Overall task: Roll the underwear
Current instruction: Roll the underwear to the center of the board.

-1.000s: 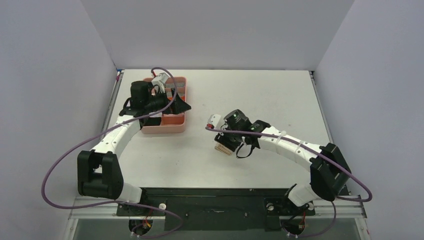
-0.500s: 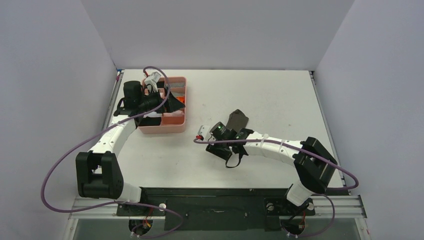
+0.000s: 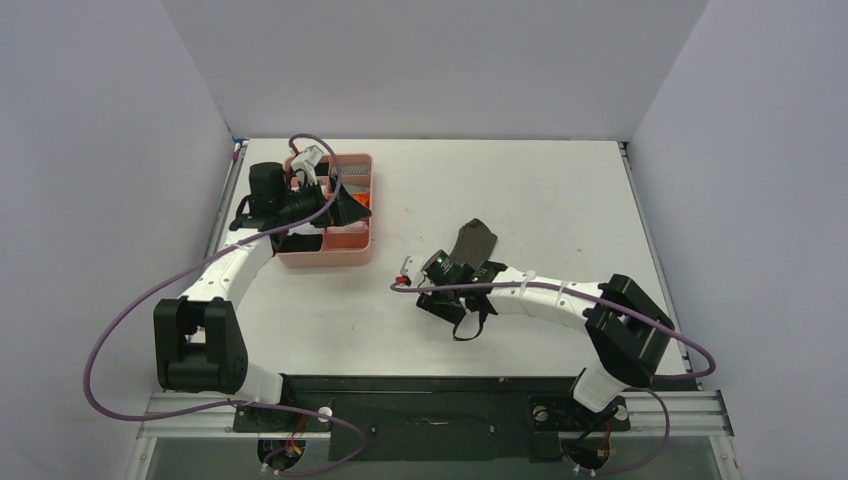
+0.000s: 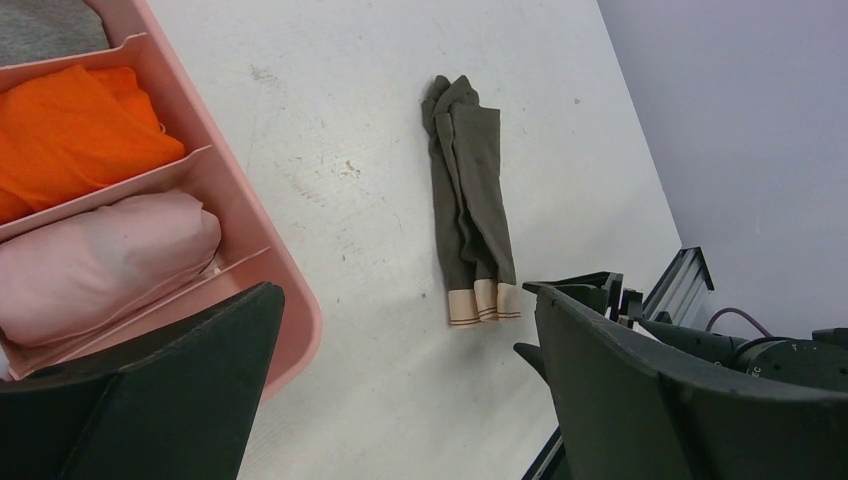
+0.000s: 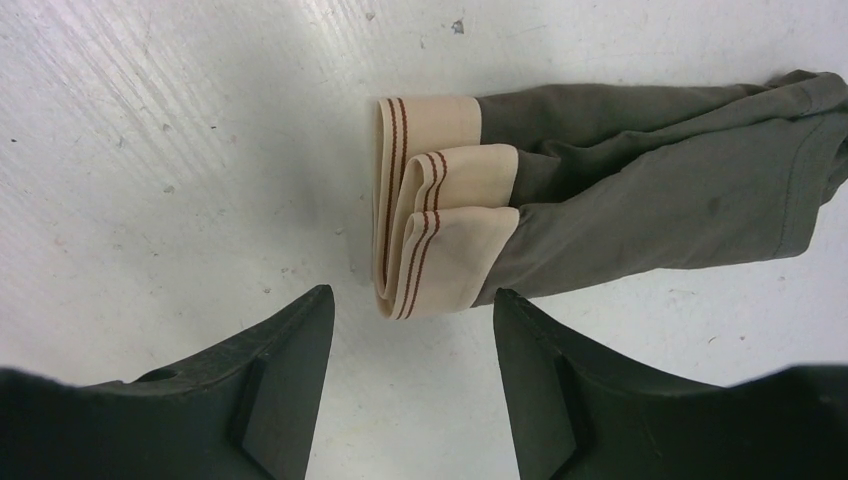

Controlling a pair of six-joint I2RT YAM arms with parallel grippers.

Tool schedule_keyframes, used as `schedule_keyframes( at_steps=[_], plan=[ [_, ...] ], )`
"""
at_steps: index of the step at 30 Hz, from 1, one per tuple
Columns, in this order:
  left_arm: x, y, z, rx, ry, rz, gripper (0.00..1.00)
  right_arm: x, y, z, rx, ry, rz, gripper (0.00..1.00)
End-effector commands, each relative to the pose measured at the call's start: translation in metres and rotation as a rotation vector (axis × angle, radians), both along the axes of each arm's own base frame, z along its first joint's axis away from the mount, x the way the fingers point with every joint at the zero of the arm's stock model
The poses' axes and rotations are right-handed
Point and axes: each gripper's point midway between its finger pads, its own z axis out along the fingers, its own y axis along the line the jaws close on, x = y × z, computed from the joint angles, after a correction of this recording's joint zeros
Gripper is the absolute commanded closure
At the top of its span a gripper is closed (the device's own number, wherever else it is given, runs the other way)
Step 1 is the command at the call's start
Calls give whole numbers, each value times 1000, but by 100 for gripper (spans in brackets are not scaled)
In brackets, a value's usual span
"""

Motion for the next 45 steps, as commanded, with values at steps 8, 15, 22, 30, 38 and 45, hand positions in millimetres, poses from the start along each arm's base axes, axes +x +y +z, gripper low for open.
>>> schedule_keyframes(
  at_steps=[8,15,22,30,38,45],
  plan=[
    [6,-1,11,-18,-43,-13,3,-3,-2,-13,-43,7,0,50],
    [5,-1,12,-21,-45,-17,3,2,2,-15,-55,2,4,54],
    [4,-1,11,-21,-46,-19,3,7,4,-16,-75,-12,7,56],
    [3,-2,11,-25,-47,-25,3,8,-1,-23,-107,-4,13,64],
    [3,-2,10,-13,-57,-32,3,8,-4,-35,-135,16,13,77],
    [1,2,5,30,-73,-45,3,8,-4,-36,-133,31,10,99]
  ],
)
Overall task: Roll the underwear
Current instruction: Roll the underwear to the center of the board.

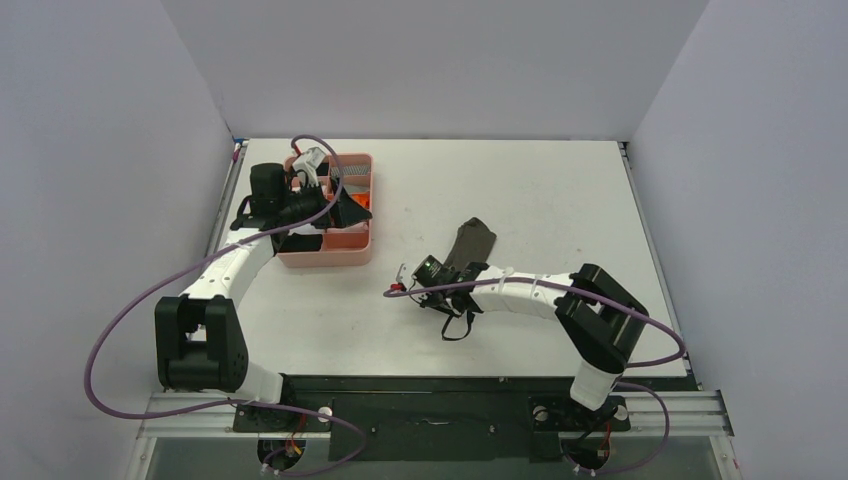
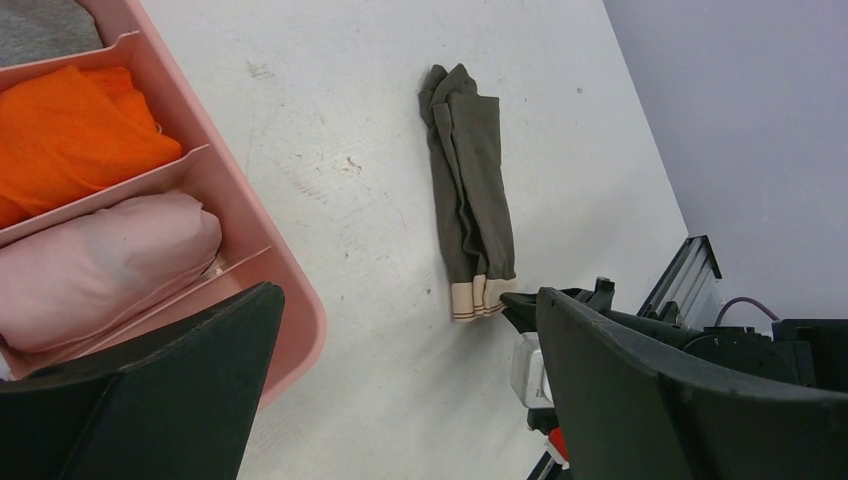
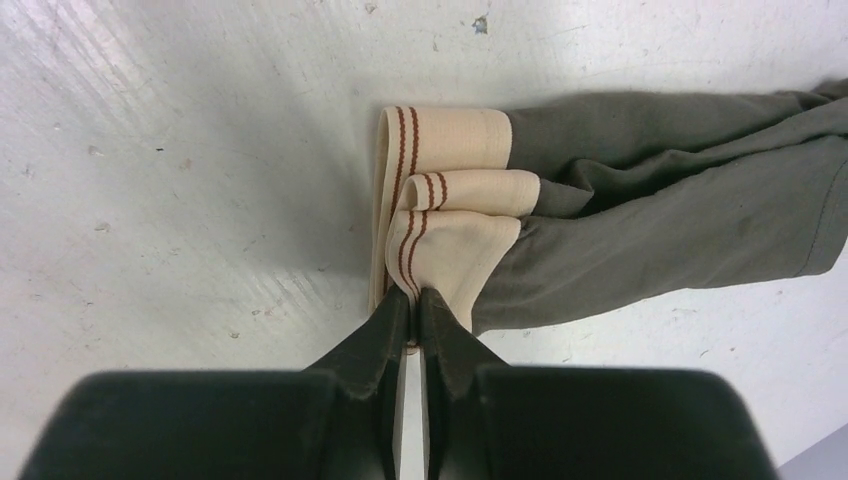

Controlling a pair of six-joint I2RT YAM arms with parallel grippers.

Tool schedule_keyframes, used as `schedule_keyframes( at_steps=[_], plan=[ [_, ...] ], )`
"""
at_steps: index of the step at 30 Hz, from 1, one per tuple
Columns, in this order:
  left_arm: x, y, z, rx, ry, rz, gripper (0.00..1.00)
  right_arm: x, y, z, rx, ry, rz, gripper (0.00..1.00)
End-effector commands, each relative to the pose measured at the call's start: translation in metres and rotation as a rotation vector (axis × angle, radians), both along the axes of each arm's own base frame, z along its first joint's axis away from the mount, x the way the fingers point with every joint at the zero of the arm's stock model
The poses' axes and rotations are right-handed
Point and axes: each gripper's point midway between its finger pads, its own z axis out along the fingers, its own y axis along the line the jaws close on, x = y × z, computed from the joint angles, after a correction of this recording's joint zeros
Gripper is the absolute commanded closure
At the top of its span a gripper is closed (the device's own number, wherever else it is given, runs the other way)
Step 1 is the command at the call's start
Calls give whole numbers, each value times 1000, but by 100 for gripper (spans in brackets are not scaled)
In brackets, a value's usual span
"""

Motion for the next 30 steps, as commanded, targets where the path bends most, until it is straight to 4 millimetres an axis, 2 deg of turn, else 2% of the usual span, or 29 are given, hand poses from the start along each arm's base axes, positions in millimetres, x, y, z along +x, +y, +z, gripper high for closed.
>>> schedule_keyframes(
  at_steps=[1,6,9,12,13,14,17,21,22,23,24,25,30],
  plan=[
    [1,4,8,30,-67,-24,3,-2,0,-6,-3,32,-10,100],
    [-3,9,4,55,-85,-41,3,-5,1,-1,55,114,-17,100],
    [-8,12,3,79,-110,-56,3,-15,5,2,128,224,-10,100],
    [-15,15,2,119,-161,-75,3,-16,2,8,195,323,-22,100],
    [-18,15,2,125,-169,-81,3,-20,8,12,233,366,-5,100],
    [-22,16,3,140,-195,-93,3,-20,3,14,238,391,-8,100],
    [-32,17,1,166,-218,-118,3,-27,10,24,305,487,27,100],
    [-48,18,-4,215,-266,-176,3,-33,11,36,379,617,57,100],
    [-53,16,-2,214,-277,-194,3,-40,10,35,383,670,66,100],
    [-59,15,-5,224,-280,-222,3,-35,9,39,403,679,65,100],
    [-67,13,-8,229,-263,-247,4,-42,8,38,409,737,73,100],
    [-70,12,-10,252,-288,-277,4,-38,7,41,424,750,71,100],
    [-104,-7,-27,333,-301,-452,3,-48,-4,38,453,943,84,100]
  ],
)
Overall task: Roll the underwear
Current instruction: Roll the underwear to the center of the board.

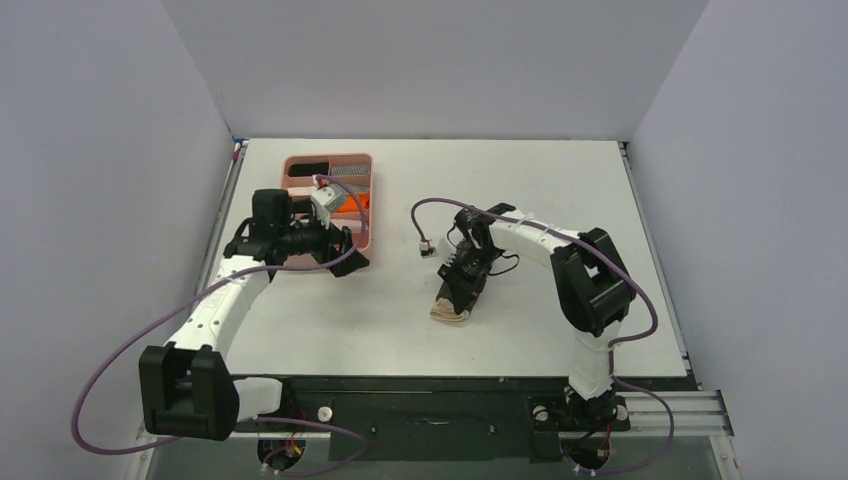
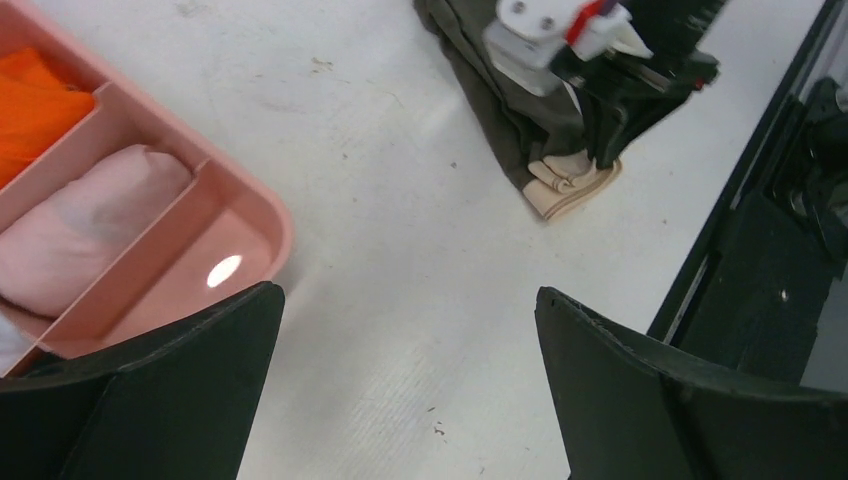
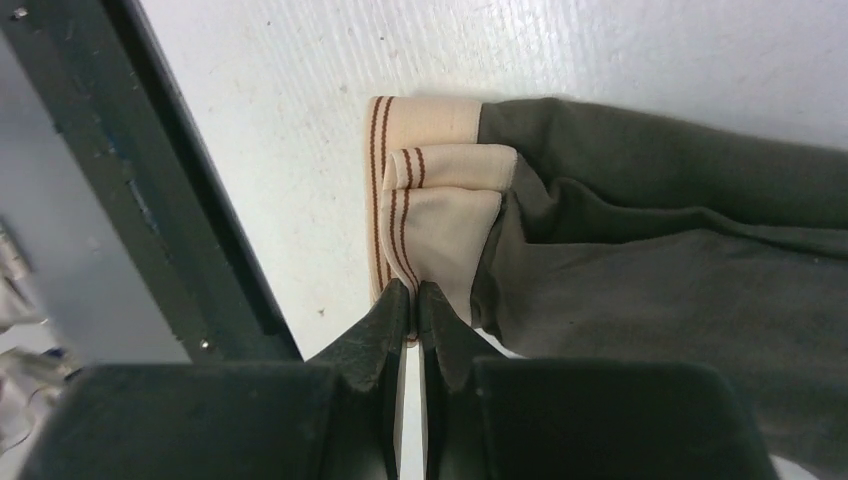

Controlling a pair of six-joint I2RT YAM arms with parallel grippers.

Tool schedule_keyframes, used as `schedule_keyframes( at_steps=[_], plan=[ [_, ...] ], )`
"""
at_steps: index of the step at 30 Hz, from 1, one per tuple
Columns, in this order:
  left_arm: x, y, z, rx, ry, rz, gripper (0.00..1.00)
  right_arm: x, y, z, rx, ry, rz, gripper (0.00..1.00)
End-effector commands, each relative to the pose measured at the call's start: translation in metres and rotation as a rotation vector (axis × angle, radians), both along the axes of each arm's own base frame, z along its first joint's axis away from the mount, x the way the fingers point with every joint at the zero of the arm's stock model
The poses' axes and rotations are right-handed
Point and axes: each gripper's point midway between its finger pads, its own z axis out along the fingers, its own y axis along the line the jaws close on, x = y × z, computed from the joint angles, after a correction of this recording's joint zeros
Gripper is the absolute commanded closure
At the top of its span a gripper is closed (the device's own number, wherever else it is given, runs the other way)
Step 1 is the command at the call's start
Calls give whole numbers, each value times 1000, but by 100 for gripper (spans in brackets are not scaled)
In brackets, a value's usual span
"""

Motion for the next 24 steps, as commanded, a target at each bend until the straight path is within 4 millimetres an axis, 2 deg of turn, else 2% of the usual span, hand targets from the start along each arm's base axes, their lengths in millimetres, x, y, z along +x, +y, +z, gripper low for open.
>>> schedule_keyframes(
  at_steps=[1,4,10,18,24],
  plan=[
    [-39,-22,-13,106,-54,-217,3,-18,-5,15,108,195,69,100],
    [-52,-34,-20,151,-53,-289,3,-15,-8,12,126,260,66,100],
    [-72,-67,-30,231,-93,-418,3,-7,-21,19,155,354,77,100],
    [-98,-137,-41,345,-234,-594,3,-9,-28,18,173,434,82,100],
    [-117,-183,-60,398,-326,-686,3,-11,-33,16,181,488,78,100]
  ],
)
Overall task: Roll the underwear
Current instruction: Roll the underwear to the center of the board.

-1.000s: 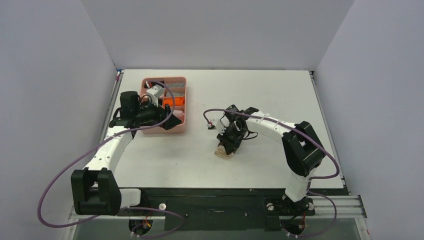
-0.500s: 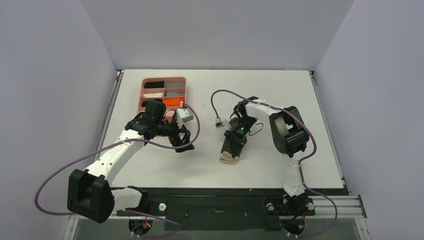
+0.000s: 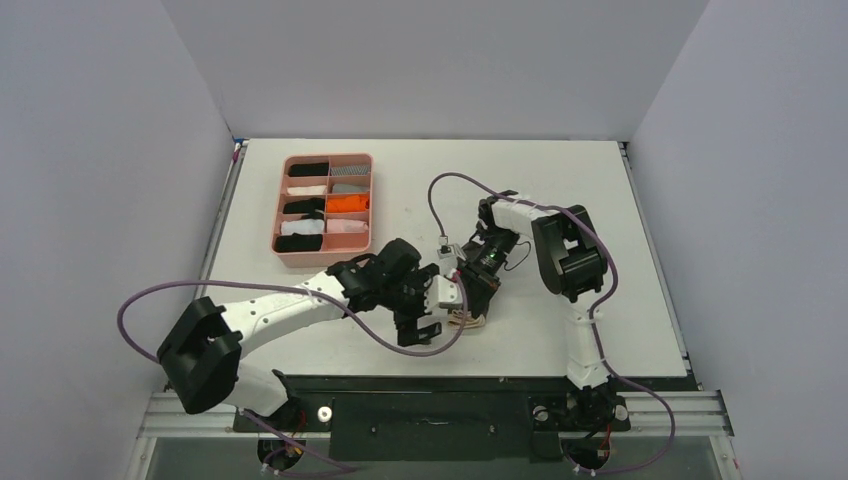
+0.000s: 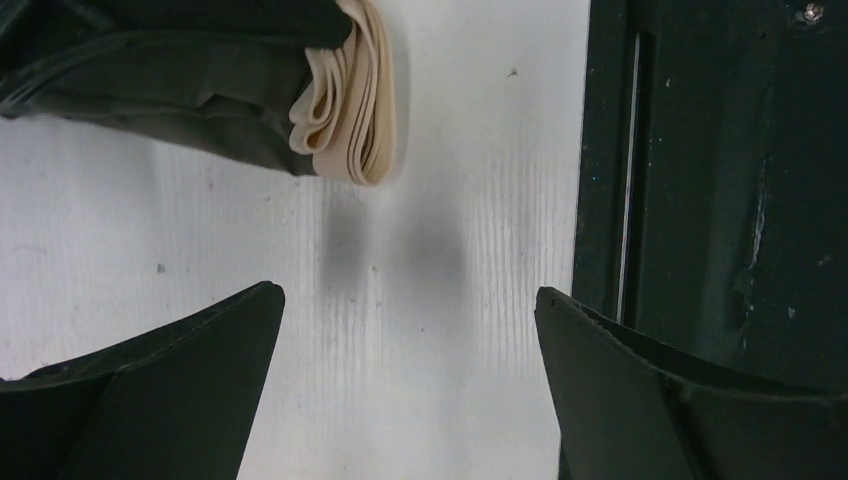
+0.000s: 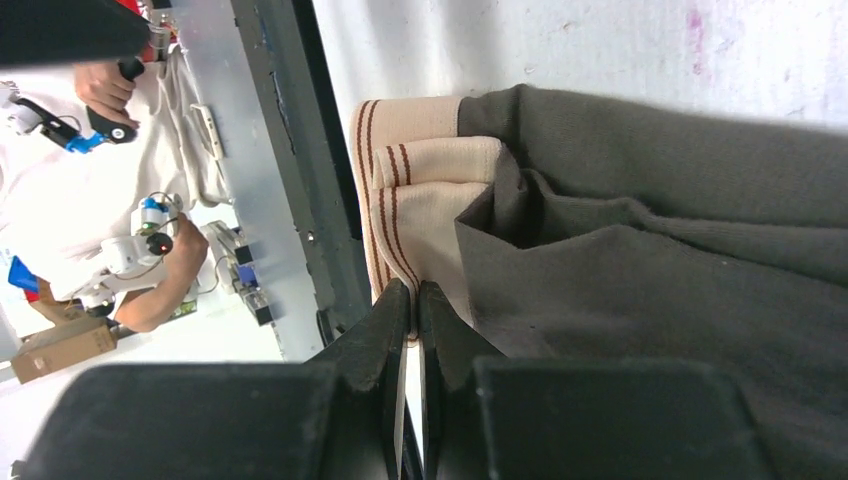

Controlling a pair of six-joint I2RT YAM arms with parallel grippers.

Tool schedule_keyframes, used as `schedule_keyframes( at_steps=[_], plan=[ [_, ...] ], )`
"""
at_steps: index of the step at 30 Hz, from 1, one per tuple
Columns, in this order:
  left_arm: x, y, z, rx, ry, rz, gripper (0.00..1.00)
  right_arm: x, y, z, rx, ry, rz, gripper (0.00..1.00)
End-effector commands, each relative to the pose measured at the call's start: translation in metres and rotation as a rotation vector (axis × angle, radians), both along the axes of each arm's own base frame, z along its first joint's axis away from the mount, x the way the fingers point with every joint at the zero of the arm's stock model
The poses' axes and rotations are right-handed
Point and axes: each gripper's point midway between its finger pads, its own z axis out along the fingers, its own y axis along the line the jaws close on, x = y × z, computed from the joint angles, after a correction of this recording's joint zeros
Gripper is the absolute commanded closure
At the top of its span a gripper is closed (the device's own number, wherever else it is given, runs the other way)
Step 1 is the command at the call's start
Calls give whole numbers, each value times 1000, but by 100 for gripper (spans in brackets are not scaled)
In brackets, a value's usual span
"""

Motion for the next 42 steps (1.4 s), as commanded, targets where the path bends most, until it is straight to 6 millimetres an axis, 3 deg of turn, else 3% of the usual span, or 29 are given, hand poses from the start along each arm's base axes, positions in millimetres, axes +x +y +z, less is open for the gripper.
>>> schedule_keyframes(
  at_steps=[1,10,20,35,42],
  plan=[
    [17,-44,13,-60,-179,-30,3,2,4,13,71,27,-8,100],
    [30,-81,-8,-69,-343,-49,3,3,1,9,64,37,-15,100],
    [15,-100,-29,-62,-326,-104,1,4,1,8,61,41,-18,100],
    [16,-102,-49,-21,-295,-96,27,3,0,7,58,44,-18,100],
    [18,-109,-50,-24,-292,-100,46,2,0,8,57,45,-17,100]
  ],
)
